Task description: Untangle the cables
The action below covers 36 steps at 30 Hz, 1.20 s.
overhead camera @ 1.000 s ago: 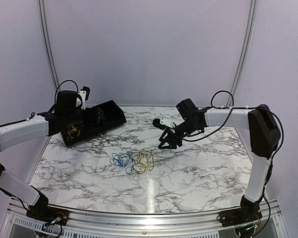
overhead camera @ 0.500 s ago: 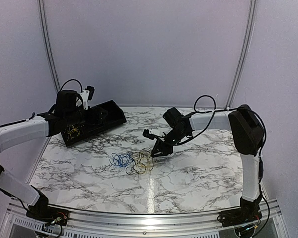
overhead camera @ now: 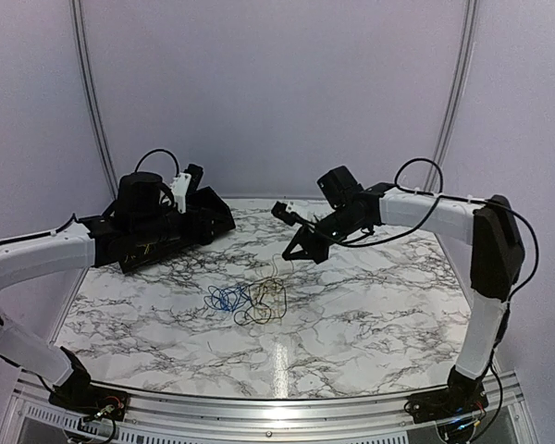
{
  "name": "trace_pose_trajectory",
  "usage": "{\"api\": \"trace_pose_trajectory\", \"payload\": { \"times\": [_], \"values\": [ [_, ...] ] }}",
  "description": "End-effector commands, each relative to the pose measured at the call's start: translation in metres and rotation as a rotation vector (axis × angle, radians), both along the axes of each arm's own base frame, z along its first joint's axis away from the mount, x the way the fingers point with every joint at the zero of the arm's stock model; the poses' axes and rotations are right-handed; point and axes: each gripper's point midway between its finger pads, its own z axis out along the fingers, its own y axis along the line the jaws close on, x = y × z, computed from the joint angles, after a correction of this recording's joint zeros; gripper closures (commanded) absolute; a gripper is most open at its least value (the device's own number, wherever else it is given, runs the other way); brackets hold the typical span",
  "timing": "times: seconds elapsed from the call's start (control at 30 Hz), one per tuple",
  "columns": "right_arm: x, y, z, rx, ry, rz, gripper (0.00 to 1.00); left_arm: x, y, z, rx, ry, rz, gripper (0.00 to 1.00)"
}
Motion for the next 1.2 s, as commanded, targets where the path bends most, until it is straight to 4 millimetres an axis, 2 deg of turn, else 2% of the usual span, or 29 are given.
{"api": "trace_pose_trajectory", "payload": {
  "times": [0.0, 0.03, 0.2, 0.37, 0.47, 0.53, 0.67, 0.8, 0.93, 1.03, 1.17],
  "values": [
    [-0.004, 0.007, 0.064, 0.141, -0.008, -0.049, 1.0, -0.029, -0.021, 0.034, -0.089, -0.09, -0.038, 0.24],
    [-0.005, 0.008, 0.069, 0.149, -0.001, -0.053, 1.0, -0.036, -0.024, 0.025, -0.106, -0.074, -0.046, 0.24],
    [0.003, 0.007, 0.077, 0.148, -0.01, -0.102, 1.0, -0.071, -0.053, 0.013, -0.213, -0.11, -0.109, 0.24],
    [0.002, 0.011, 0.083, 0.168, 0.027, -0.108, 1.0, -0.083, -0.086, -0.002, -0.183, -0.113, -0.12, 0.23],
    [0.001, 0.013, 0.088, 0.175, 0.027, -0.109, 1.0, -0.077, -0.1, -0.013, -0.157, -0.104, -0.098, 0.23],
    [-0.001, 0.012, 0.091, 0.18, 0.027, -0.105, 1.0, -0.066, -0.103, -0.022, -0.15, -0.088, -0.044, 0.24],
    [-0.014, 0.013, 0.096, 0.192, 0.036, -0.075, 1.0, -0.032, -0.084, -0.042, -0.17, -0.048, 0.2, 0.3],
    [-0.026, 0.014, 0.101, 0.198, 0.029, -0.047, 1.0, -0.022, -0.114, -0.046, -0.191, -0.029, 0.145, 0.3],
    [-0.03, 0.014, 0.107, 0.212, 0.033, -0.035, 1.0, -0.013, -0.128, -0.059, -0.209, -0.001, 0.152, 0.31],
    [-0.04, 0.015, 0.121, 0.25, 0.045, 0.006, 1.0, -0.005, -0.129, -0.078, -0.197, 0.023, 0.186, 0.34],
    [-0.049, 0.013, 0.155, 0.303, -0.008, 0.055, 1.0, -0.003, -0.124, -0.11, -0.167, 0.074, 0.217, 0.35]
  ]
}}
